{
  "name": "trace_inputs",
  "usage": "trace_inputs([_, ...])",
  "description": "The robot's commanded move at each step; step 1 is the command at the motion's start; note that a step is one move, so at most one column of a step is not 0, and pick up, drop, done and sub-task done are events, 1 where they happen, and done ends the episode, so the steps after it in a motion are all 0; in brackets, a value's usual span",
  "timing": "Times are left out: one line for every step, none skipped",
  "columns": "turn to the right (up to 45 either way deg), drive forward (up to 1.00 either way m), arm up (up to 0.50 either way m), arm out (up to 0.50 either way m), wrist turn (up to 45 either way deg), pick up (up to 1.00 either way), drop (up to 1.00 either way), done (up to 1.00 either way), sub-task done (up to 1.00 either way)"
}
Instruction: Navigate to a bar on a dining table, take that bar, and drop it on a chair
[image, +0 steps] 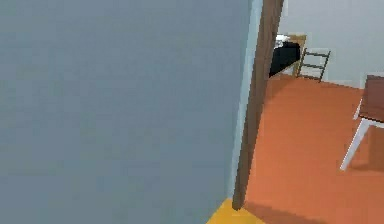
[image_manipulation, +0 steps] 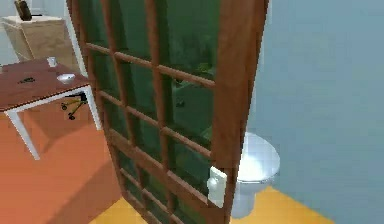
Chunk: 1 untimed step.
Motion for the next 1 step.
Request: trace_inputs([39.0, 0.00, 0.00, 0.00, 0.0, 0.00, 0.00, 0.00, 0.00])
